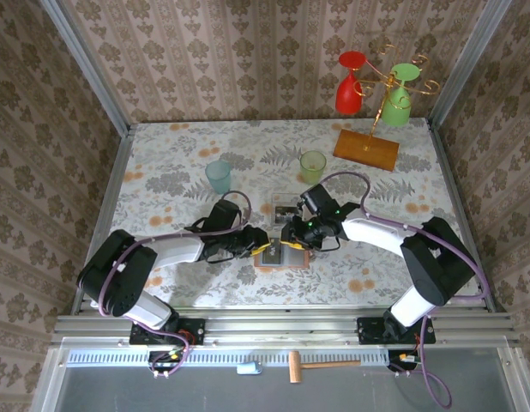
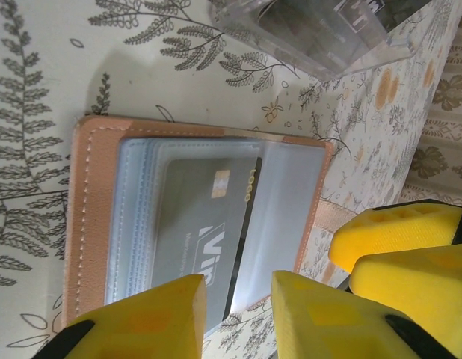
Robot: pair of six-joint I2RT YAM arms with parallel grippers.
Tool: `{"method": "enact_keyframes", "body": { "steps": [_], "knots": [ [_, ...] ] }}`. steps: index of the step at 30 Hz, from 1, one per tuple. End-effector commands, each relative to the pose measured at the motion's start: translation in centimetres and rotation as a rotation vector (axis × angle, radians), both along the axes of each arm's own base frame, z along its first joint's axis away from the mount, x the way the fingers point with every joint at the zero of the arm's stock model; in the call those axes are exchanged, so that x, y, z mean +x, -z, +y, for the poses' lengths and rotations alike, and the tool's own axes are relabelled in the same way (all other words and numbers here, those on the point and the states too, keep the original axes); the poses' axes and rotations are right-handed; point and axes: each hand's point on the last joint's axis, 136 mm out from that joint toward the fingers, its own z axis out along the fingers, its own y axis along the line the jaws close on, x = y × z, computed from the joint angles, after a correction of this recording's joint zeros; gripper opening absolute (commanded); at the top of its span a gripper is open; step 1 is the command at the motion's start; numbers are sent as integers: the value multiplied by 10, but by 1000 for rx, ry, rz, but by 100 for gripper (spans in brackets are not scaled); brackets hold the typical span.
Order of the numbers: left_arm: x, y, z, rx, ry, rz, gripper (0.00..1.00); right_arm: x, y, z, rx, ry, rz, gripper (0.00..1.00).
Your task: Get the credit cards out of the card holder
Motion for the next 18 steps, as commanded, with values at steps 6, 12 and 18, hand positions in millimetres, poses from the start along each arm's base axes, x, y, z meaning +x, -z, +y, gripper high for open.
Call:
{"method": "enact_keyframes", "body": {
  "steps": [6,12,18],
  "knots": [
    [0,7,2,-11,-7,2,21,-1,11,19,11,-14,23,30],
    [-3,14,4,-4,-3,17,18,-4,18,26,9,-25,37,29],
    [-5,19,6,0,-6,26,14,-4,20,29,8,-31,39,28]
  ]
}}
